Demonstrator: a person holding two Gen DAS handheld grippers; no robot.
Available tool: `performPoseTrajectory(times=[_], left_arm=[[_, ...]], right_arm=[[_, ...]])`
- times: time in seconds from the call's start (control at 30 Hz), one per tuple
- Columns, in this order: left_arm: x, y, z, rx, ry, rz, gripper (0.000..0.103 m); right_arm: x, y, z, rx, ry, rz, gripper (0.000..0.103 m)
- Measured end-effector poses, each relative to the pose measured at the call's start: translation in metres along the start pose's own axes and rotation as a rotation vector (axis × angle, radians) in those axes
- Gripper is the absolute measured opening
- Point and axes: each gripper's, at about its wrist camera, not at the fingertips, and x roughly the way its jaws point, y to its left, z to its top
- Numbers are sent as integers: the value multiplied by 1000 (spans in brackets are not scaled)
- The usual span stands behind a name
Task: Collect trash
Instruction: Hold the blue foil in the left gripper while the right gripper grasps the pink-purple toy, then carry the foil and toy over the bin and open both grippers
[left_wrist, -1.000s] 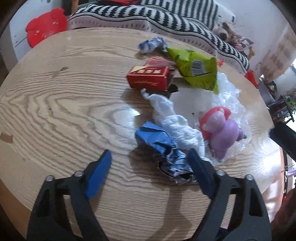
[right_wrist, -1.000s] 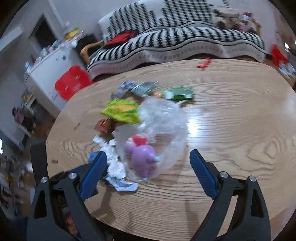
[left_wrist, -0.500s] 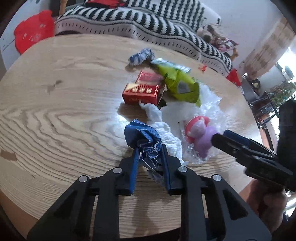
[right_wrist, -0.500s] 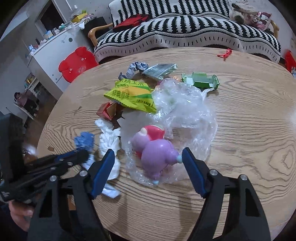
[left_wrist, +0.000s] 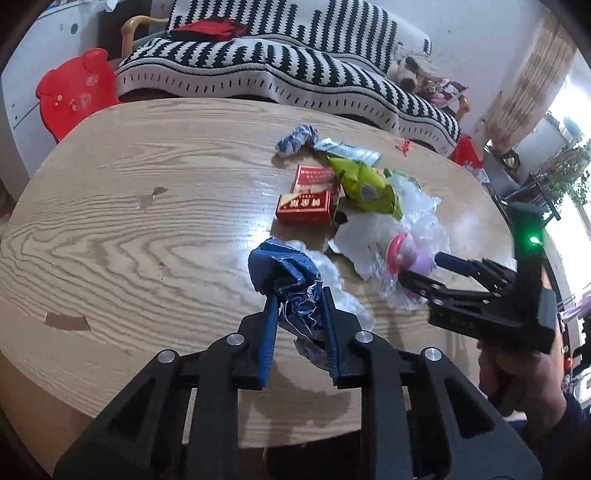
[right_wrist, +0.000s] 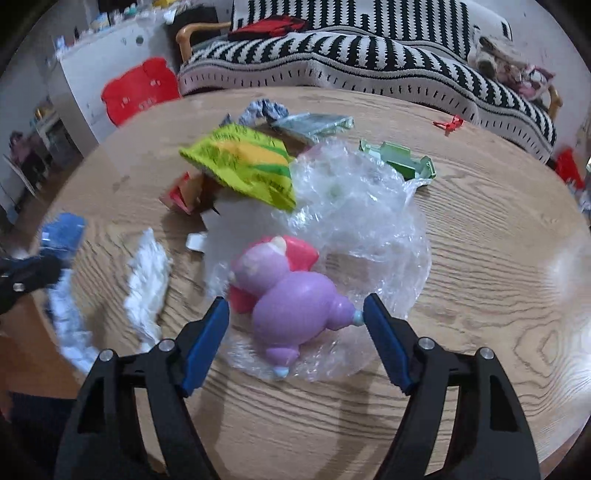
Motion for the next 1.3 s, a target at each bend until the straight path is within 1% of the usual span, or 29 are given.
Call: performPoseTrajectory(times=[0.07,0.1,0.13,0.17,0.2,0.23,0.37,0.53,0.63,0.8,0.97,1.13,1.3], left_arm=[[-6,1,0,8,-18,2,22],[-10,2,0,10,-33,4,22],[-16,4,1,14,-52,3,22],[-20,5,2,17,-64,3,22],[-23,5,3,18,-74,4,22],[-27,6,3,18,-84,4,22],[-31,6,2,20,-85,-1,22],[-32,1,-3,40,-79,-3,22],[-33,-3,-5,55,-79,-2,22],[-35,-14,-13,97,-73,-9,22],[-36,-31,-32,181,-50,-16,22],[-32,-45,-57,256,-13,-17,22],[-39,-53,-79,277,-6,-18,22]], right_arm=[[2,1,0,-2,-6,-8,73],[1,0,1,4,-12,-9,70],[0,-1,2,12,-13,3,58],[-2,-2,3,26,-13,27,54],[-5,-3,4,42,-16,56,46],[-8,-4,5,50,-20,63,38],[-25,-3,6,66,-69,78,34],[-43,-9,6,143,-116,153,34],[-51,-15,5,190,-128,201,34],[-71,-15,-1,204,-146,245,34],[-91,-9,-23,183,-142,282,34],[-110,-1,-59,158,-126,294,34],[-128,8,-95,145,-110,300,34]])
